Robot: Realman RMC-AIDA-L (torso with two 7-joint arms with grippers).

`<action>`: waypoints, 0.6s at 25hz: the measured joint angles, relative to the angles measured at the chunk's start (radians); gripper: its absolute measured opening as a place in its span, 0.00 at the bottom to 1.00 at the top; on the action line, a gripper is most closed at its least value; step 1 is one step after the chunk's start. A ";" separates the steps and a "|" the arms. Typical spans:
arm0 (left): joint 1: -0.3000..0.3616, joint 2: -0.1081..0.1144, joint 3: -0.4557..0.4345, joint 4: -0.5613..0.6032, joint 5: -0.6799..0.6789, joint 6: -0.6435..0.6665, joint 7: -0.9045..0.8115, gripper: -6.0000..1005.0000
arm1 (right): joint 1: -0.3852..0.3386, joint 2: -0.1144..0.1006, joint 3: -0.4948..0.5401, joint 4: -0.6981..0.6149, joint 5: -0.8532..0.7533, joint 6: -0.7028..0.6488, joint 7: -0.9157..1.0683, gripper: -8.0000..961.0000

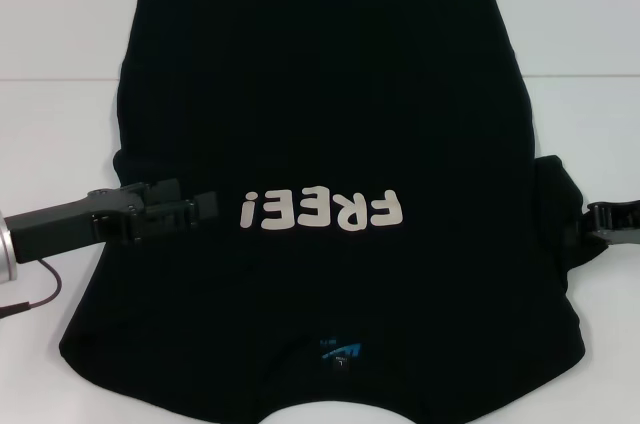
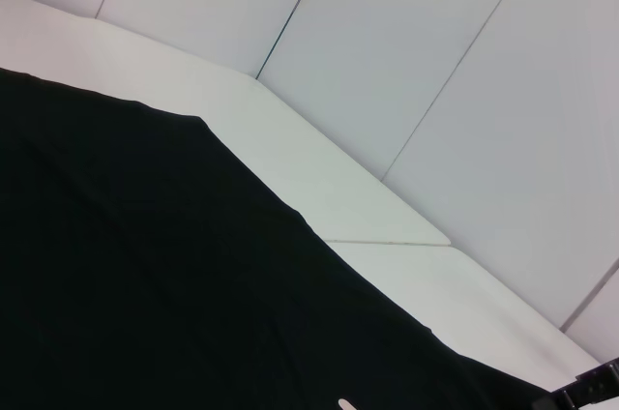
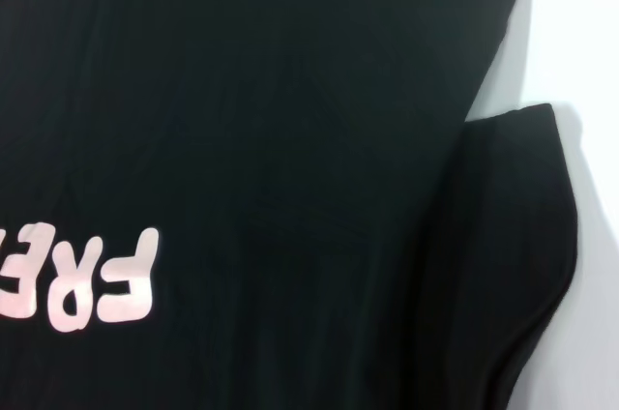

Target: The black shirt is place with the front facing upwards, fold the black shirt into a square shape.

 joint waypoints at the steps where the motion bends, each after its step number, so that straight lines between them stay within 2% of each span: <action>1: 0.000 0.000 0.000 0.000 0.000 0.000 0.000 0.92 | -0.001 0.000 0.000 0.000 -0.001 0.000 0.000 0.28; 2: 0.000 0.000 0.000 0.000 0.000 0.000 0.000 0.92 | -0.002 -0.001 0.000 0.001 -0.002 0.001 0.000 0.20; 7: -0.001 0.000 0.000 0.000 0.000 0.000 0.000 0.92 | -0.007 -0.006 0.002 -0.002 -0.003 -0.004 0.002 0.03; 11: -0.001 0.000 0.000 0.000 0.000 0.000 0.000 0.92 | -0.012 -0.019 0.002 -0.005 -0.005 -0.007 0.013 0.03; 15: 0.001 0.000 -0.001 0.000 0.000 0.005 -0.002 0.92 | -0.019 -0.044 0.002 -0.006 -0.005 -0.006 0.031 0.04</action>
